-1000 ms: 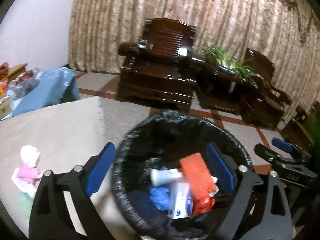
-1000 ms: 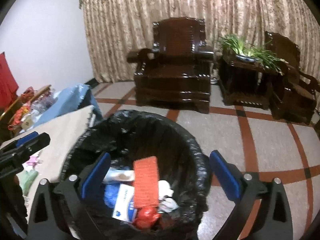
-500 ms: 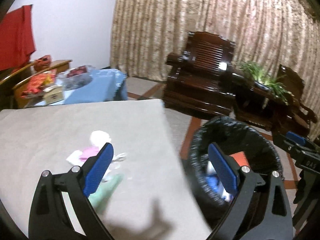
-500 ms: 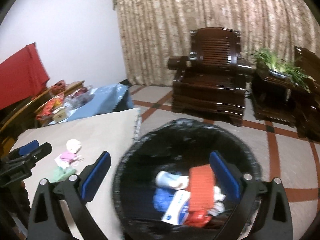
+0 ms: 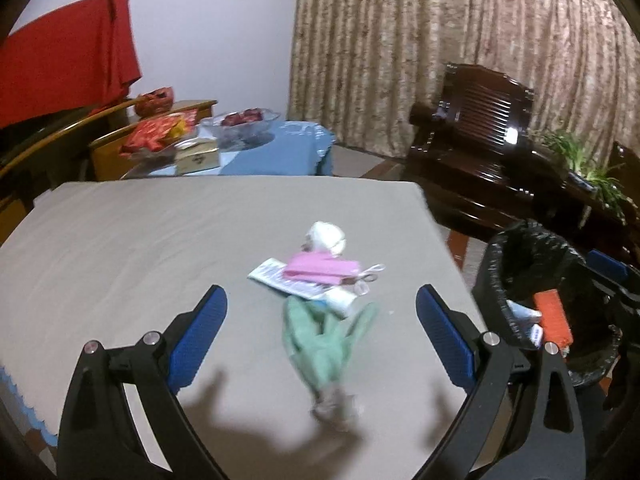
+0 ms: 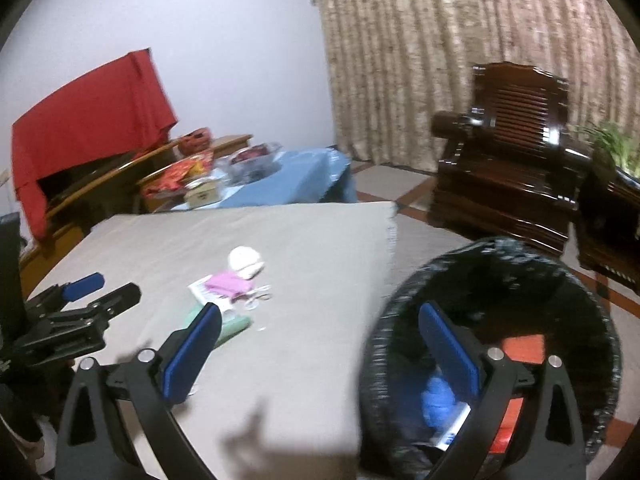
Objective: Collect trash
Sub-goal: 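Move both open tools back toward the green glove on the table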
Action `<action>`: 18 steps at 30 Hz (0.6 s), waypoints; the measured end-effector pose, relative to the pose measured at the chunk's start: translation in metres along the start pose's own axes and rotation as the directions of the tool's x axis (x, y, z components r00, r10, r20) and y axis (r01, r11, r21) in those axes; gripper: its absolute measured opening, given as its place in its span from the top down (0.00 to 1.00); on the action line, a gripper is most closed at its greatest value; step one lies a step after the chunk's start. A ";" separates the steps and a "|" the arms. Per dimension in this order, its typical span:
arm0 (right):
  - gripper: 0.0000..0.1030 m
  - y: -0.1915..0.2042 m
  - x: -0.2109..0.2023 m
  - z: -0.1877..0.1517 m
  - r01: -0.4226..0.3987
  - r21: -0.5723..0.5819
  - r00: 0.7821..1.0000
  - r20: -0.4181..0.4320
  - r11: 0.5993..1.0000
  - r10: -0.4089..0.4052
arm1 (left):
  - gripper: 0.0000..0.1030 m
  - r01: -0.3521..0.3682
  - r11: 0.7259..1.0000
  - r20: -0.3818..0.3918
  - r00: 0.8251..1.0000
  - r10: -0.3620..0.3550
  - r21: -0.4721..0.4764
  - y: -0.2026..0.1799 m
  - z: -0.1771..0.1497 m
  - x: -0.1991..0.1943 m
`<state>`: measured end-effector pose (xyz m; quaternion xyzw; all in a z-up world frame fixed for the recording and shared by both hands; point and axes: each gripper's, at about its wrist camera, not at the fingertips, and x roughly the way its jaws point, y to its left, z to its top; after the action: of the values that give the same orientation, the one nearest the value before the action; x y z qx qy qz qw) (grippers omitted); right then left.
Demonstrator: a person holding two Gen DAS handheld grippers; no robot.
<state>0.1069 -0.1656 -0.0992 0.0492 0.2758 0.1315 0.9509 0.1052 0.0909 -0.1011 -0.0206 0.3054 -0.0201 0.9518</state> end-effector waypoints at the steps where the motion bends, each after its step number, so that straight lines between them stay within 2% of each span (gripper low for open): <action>1: 0.06 0.007 0.004 -0.001 -0.016 -0.011 1.000 -0.006 1.000 0.016 | 0.10 -0.009 1.000 -0.001 1.000 0.009 -0.006 0.004 -0.002 0.000; 12: 0.06 0.047 0.033 -0.026 -0.133 -0.037 0.988 -0.078 0.990 0.130 | 0.10 -0.061 0.998 -0.053 0.997 0.059 -0.030 0.032 -0.026 0.013; 18: 0.07 0.060 0.055 -0.041 -0.147 -0.046 0.982 -0.125 0.988 0.140 | 0.10 -0.095 0.995 -0.073 0.993 0.093 -0.024 0.044 -0.040 0.019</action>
<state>0.1165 -0.0919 -0.1519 0.0349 0.3252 0.2098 0.9214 0.0984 0.1324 -0.1473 -0.0186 0.3403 0.0280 0.9397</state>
